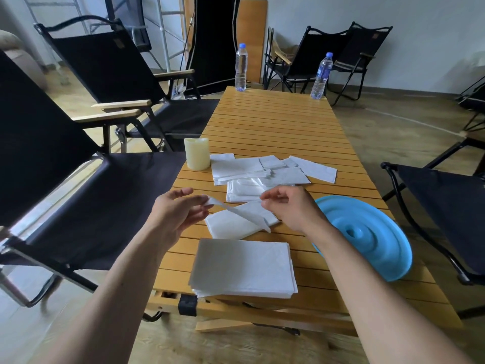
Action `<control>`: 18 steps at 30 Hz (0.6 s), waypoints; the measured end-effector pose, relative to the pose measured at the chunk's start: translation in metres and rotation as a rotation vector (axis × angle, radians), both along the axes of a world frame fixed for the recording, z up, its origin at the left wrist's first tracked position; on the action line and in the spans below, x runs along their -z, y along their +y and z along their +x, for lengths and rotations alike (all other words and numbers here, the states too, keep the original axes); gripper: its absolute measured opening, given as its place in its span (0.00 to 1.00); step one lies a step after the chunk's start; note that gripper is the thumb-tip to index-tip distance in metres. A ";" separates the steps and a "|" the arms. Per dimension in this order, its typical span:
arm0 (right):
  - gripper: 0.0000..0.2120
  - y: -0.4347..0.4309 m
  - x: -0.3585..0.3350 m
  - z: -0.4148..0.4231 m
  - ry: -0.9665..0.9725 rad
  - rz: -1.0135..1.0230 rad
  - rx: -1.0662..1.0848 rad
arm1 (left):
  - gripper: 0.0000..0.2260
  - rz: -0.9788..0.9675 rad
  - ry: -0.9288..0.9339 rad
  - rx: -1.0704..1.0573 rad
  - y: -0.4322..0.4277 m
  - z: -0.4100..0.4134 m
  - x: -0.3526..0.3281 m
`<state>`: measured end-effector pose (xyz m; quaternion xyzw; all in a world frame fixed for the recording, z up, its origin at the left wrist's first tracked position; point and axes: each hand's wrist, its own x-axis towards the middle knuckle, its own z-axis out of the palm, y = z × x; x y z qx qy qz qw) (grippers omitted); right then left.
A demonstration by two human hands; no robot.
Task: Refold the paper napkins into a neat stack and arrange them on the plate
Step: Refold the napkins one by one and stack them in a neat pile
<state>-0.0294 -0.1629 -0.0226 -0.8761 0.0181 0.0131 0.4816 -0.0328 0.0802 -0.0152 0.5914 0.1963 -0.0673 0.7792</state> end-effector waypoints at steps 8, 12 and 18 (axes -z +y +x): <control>0.21 0.002 -0.001 -0.001 0.319 0.305 0.144 | 0.20 -0.361 -0.136 0.134 -0.002 -0.003 -0.014; 0.23 0.000 -0.012 -0.004 0.466 0.633 0.060 | 0.24 -0.477 -0.206 0.234 0.001 -0.005 -0.027; 0.19 0.000 -0.026 -0.007 0.436 0.891 -0.010 | 0.27 -0.410 -0.235 0.385 0.010 -0.010 -0.033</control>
